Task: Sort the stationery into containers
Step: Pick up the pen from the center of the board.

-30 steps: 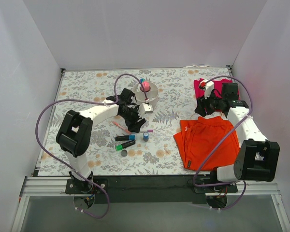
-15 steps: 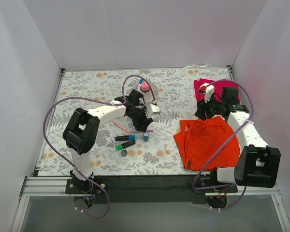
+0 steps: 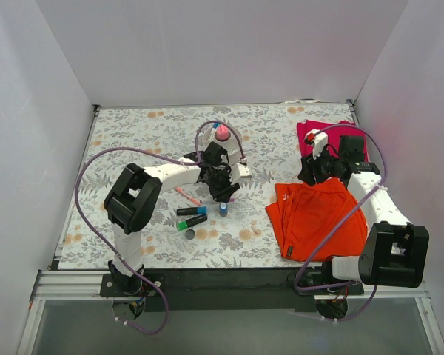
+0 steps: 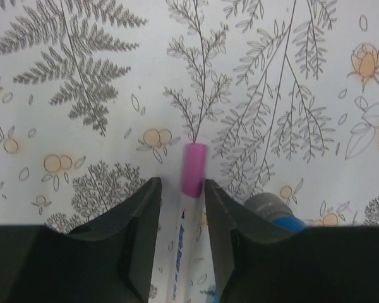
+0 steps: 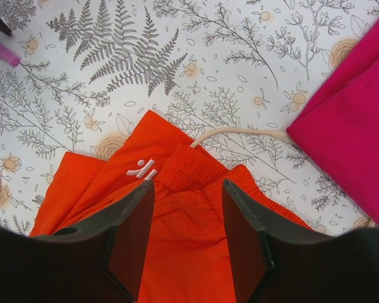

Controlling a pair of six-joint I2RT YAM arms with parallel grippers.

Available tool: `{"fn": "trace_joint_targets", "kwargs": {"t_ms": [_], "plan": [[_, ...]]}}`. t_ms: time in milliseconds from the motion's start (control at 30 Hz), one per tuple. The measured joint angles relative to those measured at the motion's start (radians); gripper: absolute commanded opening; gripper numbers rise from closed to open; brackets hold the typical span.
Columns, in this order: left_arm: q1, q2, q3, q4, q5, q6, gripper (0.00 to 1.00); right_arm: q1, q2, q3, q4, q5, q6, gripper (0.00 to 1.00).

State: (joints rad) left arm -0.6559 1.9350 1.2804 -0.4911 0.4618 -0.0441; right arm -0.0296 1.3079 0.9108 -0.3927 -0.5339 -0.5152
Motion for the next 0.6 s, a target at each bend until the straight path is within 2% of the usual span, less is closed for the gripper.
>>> {"fn": "trace_joint_targets", "kwargs": {"t_ms": [267,367,400,600], "plan": [[-0.026,0.007,-0.017,0.085,-0.050,0.006,0.20,0.000,0.000,-0.010,0.001,0.004,0.004,0.55],[-0.030,0.007,-0.022,0.101,-0.054,0.029,0.08,0.000,0.000,-0.010,0.001,0.006,0.007,0.55],[-0.031,0.007,-0.022,0.100,-0.052,0.035,0.00,0.000,0.000,-0.010,0.001,0.007,0.008,0.55],[-0.031,0.003,-0.018,0.072,-0.038,0.064,0.00,0.000,0.004,-0.010,0.001,0.016,0.012,0.54]]}}
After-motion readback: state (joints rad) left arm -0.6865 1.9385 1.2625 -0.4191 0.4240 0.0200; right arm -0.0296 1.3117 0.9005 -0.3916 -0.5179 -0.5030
